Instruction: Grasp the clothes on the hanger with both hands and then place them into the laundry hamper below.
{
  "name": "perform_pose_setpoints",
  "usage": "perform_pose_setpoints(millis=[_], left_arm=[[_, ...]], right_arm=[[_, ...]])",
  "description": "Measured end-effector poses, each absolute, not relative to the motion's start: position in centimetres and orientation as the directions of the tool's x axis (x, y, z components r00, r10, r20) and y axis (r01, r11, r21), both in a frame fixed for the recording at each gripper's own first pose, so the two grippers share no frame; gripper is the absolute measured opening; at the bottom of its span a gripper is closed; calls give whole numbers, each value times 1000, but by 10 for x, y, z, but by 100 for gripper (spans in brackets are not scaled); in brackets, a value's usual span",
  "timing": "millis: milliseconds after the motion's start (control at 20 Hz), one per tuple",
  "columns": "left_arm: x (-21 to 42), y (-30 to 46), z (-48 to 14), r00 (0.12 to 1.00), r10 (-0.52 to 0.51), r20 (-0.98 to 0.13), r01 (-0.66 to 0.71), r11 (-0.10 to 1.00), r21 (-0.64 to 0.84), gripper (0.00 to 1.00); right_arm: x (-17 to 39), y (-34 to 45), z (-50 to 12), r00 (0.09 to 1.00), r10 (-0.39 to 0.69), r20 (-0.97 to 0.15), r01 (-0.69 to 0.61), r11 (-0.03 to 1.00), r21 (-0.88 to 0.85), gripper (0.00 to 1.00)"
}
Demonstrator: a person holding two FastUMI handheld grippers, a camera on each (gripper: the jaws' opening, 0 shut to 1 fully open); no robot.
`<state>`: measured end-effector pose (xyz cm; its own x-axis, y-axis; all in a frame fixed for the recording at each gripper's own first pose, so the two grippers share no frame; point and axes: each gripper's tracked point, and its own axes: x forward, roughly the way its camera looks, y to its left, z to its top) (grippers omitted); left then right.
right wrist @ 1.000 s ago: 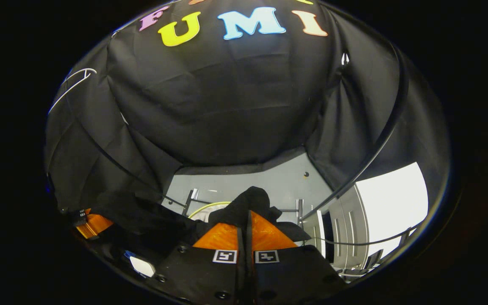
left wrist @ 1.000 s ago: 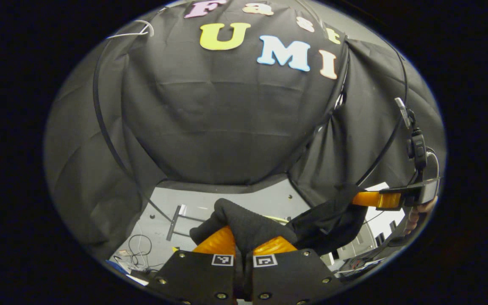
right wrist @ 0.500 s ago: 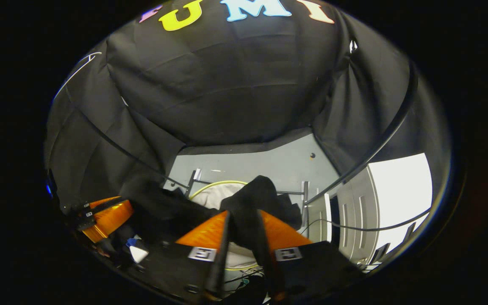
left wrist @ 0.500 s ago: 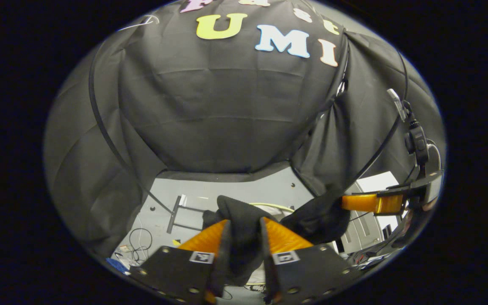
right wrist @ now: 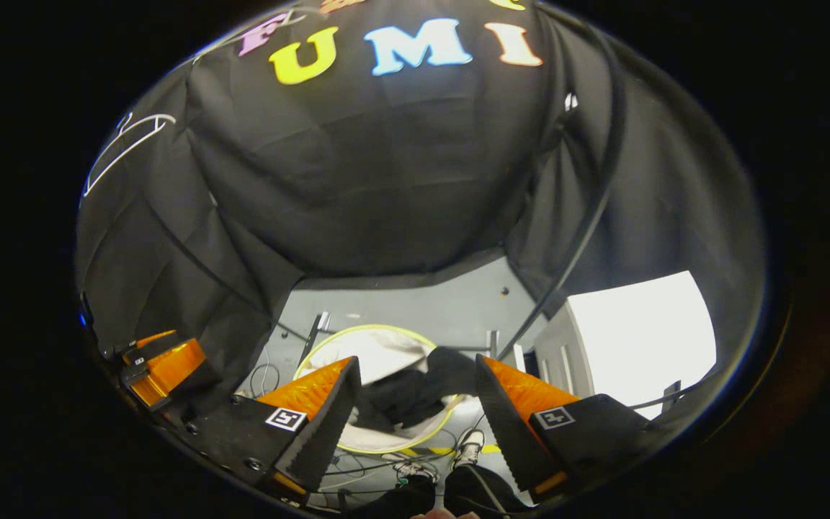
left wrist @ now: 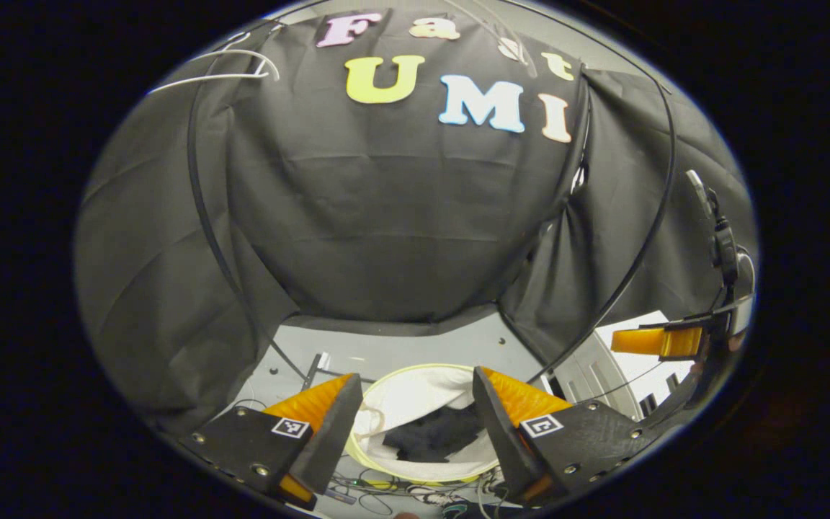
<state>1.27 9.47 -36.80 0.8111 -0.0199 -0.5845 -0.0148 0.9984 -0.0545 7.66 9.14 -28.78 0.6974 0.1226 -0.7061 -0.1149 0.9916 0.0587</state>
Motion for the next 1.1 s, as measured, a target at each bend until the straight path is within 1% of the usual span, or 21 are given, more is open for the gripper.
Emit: perform_pose_setpoints(millis=[150,300,400,450,500,600,650,750,850,900,1000,1100], left_arm=[[15,82,-297,871,39,-490,-54,998,-16,91],[17,55,-199,938,98,-331,-88,995,43,90],[14,30,-128,971,126,-201,-120,992,43,90],[11,17,-97,979,134,-154,-133,991,21,90],[9,2,-71,984,137,-113,-139,990,-10,90],[13,-32,-41,992,116,-48,-119,991,-65,90],[9,-50,-24,992,124,-23,-126,989,-81,90],[-3,-79,7,988,151,35,-147,984,-103,90],[-17,-95,44,984,152,98,-140,983,-118,90],[-27,-103,58,982,147,115,-133,984,-121,90],[-38,-104,79,981,152,123,-139,984,-110,90],[-48,-92,91,972,192,133,-182,980,-84,89]], right_arm=[[84,46,-226,817,50,-575,-34,999,40,99],[87,9,-146,924,16,-382,7,998,57,99],[87,-8,-99,964,20,-265,-4,998,62,98],[89,-14,-75,977,33,-210,-21,998,59,94],[89,-21,-50,987,45,-152,-37,998,54,94],[88,-35,-7,997,72,-39,-70,996,55,93],[84,-36,2,995,103,1,-103,992,70,94],[80,-42,15,988,148,52,-152,985,85,96],[76,-51,24,985,159,71,-164,985,63,98],[73,-55,24,985,165,60,-168,984,55,93],[67,-62,22,985,170,32,-172,983,64,93],[67,-67,20,986,165,19,-166,981,99,93]])
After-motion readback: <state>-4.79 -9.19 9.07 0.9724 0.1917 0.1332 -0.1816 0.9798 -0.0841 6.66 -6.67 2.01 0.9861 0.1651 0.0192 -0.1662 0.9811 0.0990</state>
